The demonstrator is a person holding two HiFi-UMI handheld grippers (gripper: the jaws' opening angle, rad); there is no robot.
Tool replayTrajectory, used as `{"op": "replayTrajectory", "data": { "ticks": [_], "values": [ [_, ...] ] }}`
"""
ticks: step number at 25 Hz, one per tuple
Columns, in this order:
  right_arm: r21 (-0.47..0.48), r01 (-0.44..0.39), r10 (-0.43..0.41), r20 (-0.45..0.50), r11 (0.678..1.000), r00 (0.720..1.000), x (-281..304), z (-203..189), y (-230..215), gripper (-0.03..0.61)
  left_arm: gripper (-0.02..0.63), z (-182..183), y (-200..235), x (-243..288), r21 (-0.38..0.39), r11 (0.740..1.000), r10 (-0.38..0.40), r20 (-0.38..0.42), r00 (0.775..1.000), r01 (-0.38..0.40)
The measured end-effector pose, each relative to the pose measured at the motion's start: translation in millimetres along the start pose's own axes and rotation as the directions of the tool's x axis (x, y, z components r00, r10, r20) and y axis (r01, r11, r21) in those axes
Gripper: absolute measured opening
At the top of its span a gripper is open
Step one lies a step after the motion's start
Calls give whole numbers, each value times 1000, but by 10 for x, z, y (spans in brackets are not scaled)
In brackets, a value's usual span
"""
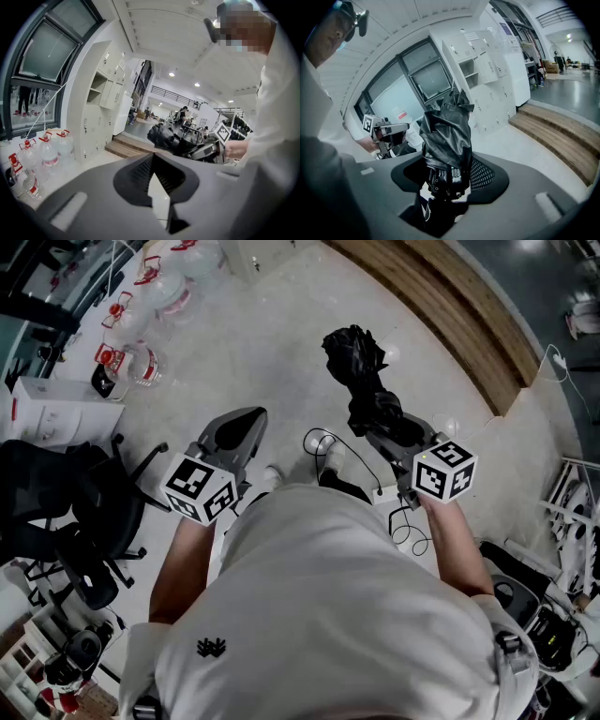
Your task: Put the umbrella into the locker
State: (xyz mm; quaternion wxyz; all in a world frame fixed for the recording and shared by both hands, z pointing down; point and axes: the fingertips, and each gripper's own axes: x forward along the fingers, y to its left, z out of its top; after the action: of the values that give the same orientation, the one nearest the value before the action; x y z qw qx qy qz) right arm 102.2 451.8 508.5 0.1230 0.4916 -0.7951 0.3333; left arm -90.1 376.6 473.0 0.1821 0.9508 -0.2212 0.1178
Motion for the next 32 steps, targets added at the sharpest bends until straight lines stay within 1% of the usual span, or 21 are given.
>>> {"op": "replayTrajectory", "data": {
  "ticks": [2,5,8,10,11,12,15,16,17,21,24,28,29,32],
  "values": [
    [14,1,-1,-3,1000,1000,150,-61,255,232,55,-68,31,-277,-21,999,-28,5,1000,28],
    [13,5,-5,-15,1000,1000,389,-109,651,232,55,-157,124,-703,-96,992,-76,25,997,78],
    [10,11,-10,-28,1000,1000,557,-136,972,232,55,-215,234,-1034,-187,973,-126,57,990,135],
    [15,11,-11,-37,1000,999,644,-145,1103,232,55,-211,307,-1157,-219,963,-145,78,986,159],
    [19,11,-10,-39,1000,999,687,-127,1141,232,55,-190,347,-1183,-210,965,-145,82,986,160],
    [20,11,-10,-39,1000,999,729,-95,1168,232,55,-166,385,-1193,-182,971,-141,80,987,154],
    [8,15,-15,-43,1000,999,832,11,1203,232,55,-151,469,-1174,-49,992,-116,45,992,118],
    [8,16,-16,-45,1000,999,860,40,1187,232,55,-159,486,-1143,-18,994,-111,32,993,112],
    [10,16,-16,-48,1000,999,890,76,1151,232,55,-157,503,-1094,-3,994,-111,24,994,111],
    [6,3,-2,-42,1000,999,1050,368,830,232,55,23,656,-767,-2,994,-112,27,993,112],
    [-12,-12,12,-34,1000,999,1233,694,505,232,55,249,862,-453,21,997,-75,25,997,74],
    [-55,-30,28,-37,998,999,1359,1178,42,232,55,576,1009,54,88,996,-22,-4,1000,22],
    [-69,-36,33,-39,997,999,1377,1298,-79,232,55,673,1039,188,87,996,-16,-3,1000,16],
    [-116,-50,44,-53,992,998,1428,1633,-467,232,55,976,1126,587,44,999,-9,29,1000,8]
  ]
}}
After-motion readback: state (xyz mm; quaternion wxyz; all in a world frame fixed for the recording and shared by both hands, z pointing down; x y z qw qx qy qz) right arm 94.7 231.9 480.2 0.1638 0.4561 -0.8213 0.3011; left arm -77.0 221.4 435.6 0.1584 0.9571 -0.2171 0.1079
